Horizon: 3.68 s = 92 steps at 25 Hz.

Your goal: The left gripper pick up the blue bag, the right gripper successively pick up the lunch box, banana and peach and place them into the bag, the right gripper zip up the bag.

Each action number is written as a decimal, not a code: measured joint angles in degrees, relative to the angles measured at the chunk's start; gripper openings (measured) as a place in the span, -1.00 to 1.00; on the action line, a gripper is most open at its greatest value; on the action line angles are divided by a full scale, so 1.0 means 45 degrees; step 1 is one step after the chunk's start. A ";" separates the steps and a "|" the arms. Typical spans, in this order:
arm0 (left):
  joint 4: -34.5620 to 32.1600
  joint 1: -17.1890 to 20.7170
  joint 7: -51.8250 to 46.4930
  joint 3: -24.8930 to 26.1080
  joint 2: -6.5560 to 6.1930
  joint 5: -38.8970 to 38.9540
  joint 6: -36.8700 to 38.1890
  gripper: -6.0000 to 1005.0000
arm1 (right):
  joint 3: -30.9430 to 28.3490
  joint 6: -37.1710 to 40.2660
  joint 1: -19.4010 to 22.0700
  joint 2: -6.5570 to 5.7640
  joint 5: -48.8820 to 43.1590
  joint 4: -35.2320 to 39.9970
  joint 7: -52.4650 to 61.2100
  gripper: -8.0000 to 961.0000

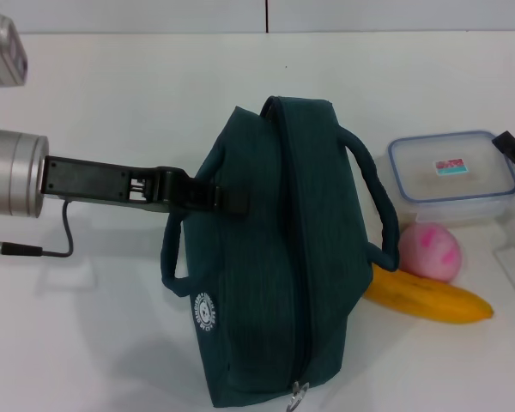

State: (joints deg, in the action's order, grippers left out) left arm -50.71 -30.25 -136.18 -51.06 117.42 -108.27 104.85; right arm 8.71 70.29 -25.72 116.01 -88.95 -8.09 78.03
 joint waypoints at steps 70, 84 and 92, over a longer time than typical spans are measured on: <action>0.0292 -0.0274 0.0282 0.0157 0.0040 0.0018 -0.0235 -0.87 | -0.0270 0.2270 0.0584 -0.0080 0.0178 0.0447 0.8130 -0.75; 0.0292 -0.0453 0.0270 0.0271 0.0039 0.0077 -0.0413 -0.87 | -0.0812 0.4930 0.0085 -0.0040 0.0535 0.0625 0.8670 -0.74; 0.0292 -0.0660 0.0084 0.0292 -0.0060 0.0453 -0.0444 -0.87 | -0.0822 0.6718 -0.1048 -0.0013 0.0621 0.0607 0.8671 -0.73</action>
State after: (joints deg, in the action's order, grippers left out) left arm -49.39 -33.23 -135.81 -49.75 117.15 -106.24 102.86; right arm 5.01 100.52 -30.44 115.96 -86.15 -5.36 117.05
